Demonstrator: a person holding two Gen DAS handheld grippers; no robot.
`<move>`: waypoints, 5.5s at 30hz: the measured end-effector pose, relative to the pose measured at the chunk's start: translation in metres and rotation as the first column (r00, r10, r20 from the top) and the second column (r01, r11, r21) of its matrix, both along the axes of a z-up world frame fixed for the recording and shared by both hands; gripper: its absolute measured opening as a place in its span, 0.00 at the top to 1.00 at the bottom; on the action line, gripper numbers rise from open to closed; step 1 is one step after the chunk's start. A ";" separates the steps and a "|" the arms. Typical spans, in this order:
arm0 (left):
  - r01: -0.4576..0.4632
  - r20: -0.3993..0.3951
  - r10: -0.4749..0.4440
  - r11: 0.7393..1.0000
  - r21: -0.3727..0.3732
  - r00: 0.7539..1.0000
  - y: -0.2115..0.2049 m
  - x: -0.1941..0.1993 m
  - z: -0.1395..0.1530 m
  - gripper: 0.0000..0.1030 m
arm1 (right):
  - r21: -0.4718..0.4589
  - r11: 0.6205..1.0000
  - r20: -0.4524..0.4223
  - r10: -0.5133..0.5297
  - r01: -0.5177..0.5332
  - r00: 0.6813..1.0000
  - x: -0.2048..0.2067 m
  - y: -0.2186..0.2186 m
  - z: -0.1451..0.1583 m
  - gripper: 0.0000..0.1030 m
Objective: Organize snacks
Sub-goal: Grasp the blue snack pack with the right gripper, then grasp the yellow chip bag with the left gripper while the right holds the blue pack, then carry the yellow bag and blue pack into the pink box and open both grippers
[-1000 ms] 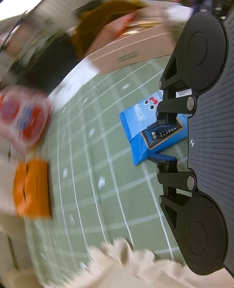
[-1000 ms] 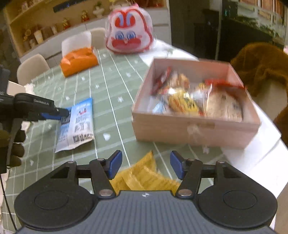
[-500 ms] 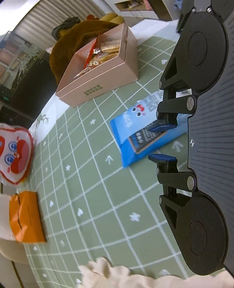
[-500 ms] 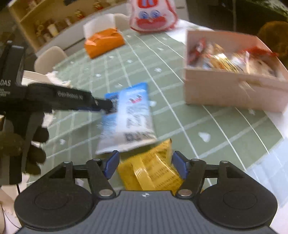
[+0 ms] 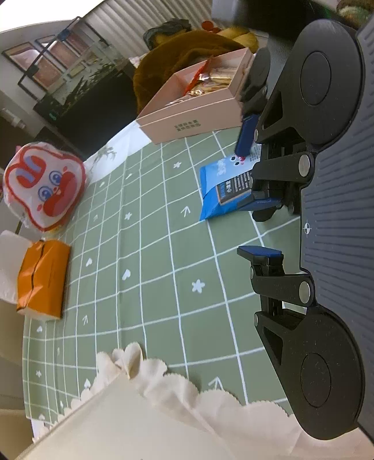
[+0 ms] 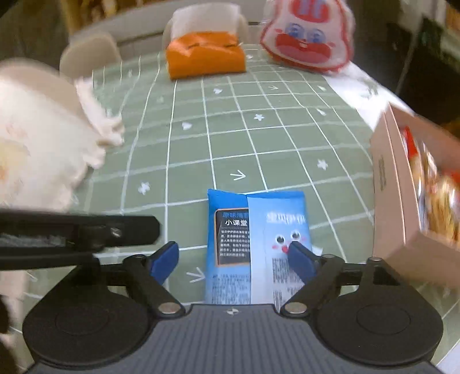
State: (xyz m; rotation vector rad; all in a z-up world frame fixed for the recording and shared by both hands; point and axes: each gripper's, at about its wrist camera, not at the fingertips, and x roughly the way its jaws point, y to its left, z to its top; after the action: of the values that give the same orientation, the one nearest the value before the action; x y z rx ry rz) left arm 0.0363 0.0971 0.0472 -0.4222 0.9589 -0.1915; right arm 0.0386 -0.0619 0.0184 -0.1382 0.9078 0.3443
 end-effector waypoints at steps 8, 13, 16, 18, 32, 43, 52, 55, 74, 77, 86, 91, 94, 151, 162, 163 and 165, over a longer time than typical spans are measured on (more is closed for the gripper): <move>-0.004 0.005 0.004 0.999 -0.051 1.000 0.011 -0.005 -0.001 0.71 | -0.062 0.998 -0.009 -0.013 0.012 1.000 0.009 -0.004 -0.005 0.17; 0.004 -0.007 -0.004 0.999 -0.052 1.000 0.012 -0.006 -0.004 0.71 | 0.042 0.998 -0.030 -0.050 0.051 0.998 0.012 -0.028 -0.002 0.17; 0.018 -0.015 -0.019 0.999 -0.043 1.000 0.009 -0.006 -0.006 0.71 | 0.004 0.998 -0.014 -0.062 0.062 0.998 0.015 -0.032 -0.004 0.17; 0.032 -0.019 -0.033 0.999 -0.039 0.999 0.005 -0.007 -0.007 0.71 | 0.012 0.998 -0.047 -0.064 0.064 0.997 0.019 -0.034 -0.009 0.16; 0.065 -0.022 -0.066 0.997 -0.031 0.998 -0.013 -0.012 -0.004 0.71 | 0.093 0.996 0.062 -0.022 0.016 0.998 -0.004 -0.058 0.035 0.28; 0.315 -0.092 -0.321 0.946 -0.081 0.942 -0.091 -0.038 -0.015 0.71 | 0.070 0.976 0.132 -0.213 0.205 0.968 -0.086 -0.164 0.048 0.28; 0.313 -0.101 -0.313 0.950 -0.022 0.944 -0.119 -0.042 -0.019 0.56 | 0.095 0.942 0.000 -0.324 0.322 0.946 -0.114 -0.177 -0.009 0.28; 0.271 -0.077 -0.269 0.963 0.012 0.960 -0.112 -0.034 -0.014 0.56 | 0.159 0.941 -0.043 -0.295 0.298 0.955 -0.113 -0.163 -0.013 0.28; 0.301 0.015 -0.304 0.949 0.096 0.953 -0.112 -0.050 0.009 0.57 | 0.095 0.907 0.061 -0.416 0.410 0.907 -0.117 -0.178 -0.032 0.18; 0.387 0.027 -0.399 0.903 0.185 0.917 -0.142 -0.057 0.007 0.57 | 0.077 0.918 0.086 -0.396 0.390 0.914 -0.120 -0.176 -0.033 0.18; 0.386 0.022 -0.421 0.849 0.360 0.907 -0.151 -0.063 -0.013 0.42 | 0.083 0.907 0.087 -0.419 0.413 0.904 -0.121 -0.188 -0.036 0.17; 0.376 0.011 -0.407 0.854 0.358 0.913 -0.150 -0.060 -0.013 0.40 | 0.088 0.905 0.108 -0.425 0.417 0.899 -0.124 -0.188 -0.038 0.16; 0.380 -0.005 -0.402 0.859 0.343 0.915 -0.152 -0.057 -0.013 0.40 | 0.090 0.904 0.114 -0.426 0.417 0.898 -0.125 -0.187 -0.039 0.15; 0.303 -0.017 -0.314 0.898 0.318 0.949 -0.131 -0.052 -0.021 0.39 | 0.047 0.964 0.073 -0.265 0.262 0.962 -0.118 -0.171 -0.015 0.24; 0.329 0.055 -0.349 0.916 0.229 0.935 -0.134 -0.062 -0.001 0.45 | 0.092 0.947 0.123 -0.316 0.307 0.941 -0.132 -0.192 0.011 0.24; 0.321 0.093 -0.343 0.927 0.192 0.935 -0.132 -0.062 0.013 0.45 | 0.100 0.945 0.134 -0.321 0.310 0.937 -0.133 -0.195 0.017 0.24; 0.318 0.185 -0.341 0.937 0.146 0.921 -0.130 -0.056 0.050 0.45 | 0.142 0.940 0.179 -0.333 0.311 0.926 -0.136 -0.206 0.041 0.24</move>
State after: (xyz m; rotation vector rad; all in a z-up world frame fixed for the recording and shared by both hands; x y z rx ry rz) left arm -0.0201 -0.0325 0.0968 -0.1278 0.8239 -0.4769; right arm -0.0971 -0.2675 0.0593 0.0801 0.6936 0.0704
